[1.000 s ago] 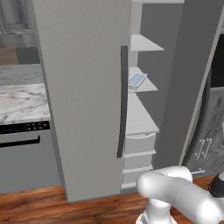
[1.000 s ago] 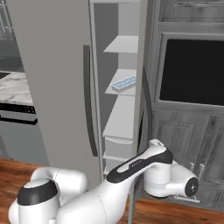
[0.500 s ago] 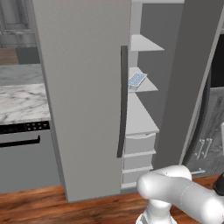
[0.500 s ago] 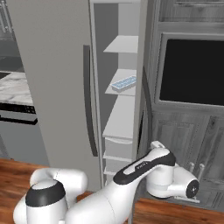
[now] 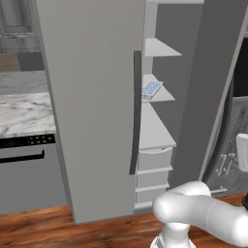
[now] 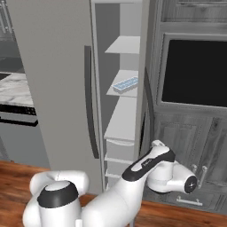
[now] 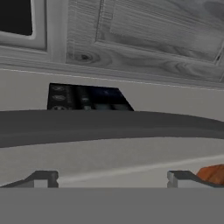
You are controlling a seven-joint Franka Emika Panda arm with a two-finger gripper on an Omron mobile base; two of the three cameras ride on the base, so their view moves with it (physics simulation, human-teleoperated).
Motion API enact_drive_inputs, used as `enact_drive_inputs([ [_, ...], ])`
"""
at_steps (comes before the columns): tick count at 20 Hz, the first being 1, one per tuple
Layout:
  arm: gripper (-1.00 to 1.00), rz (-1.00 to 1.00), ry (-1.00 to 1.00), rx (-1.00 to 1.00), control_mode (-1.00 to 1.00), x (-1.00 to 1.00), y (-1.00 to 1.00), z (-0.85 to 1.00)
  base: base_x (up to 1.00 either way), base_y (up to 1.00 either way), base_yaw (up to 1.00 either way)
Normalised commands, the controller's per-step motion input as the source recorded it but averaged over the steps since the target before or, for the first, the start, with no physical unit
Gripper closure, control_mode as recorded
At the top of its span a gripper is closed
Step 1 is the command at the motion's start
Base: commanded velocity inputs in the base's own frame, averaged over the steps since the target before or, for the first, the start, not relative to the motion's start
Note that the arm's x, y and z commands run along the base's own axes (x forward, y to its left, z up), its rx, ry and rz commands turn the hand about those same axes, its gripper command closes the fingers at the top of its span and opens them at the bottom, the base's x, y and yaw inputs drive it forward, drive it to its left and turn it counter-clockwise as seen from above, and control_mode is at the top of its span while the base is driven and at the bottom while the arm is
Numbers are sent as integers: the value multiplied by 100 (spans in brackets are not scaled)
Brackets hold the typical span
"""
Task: The ice cube tray has been filled with water. Take the tray and place it in the freezer to make ice. Close the freezer door after placing the tray.
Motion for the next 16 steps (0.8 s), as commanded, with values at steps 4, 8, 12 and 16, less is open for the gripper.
enact_drive_inputs([
  [4,-100,0,0,0,-100,9,-10,-6,0,0,0],
  [8,-100,0,0,0,-100,15,-14,-8,0,0,0],
  [12,-100,0,0,0,-100,23,-22,-11,0,0,0],
  [16,-100,0,0,0,-100,33,-14,-12,0,0,0],
])
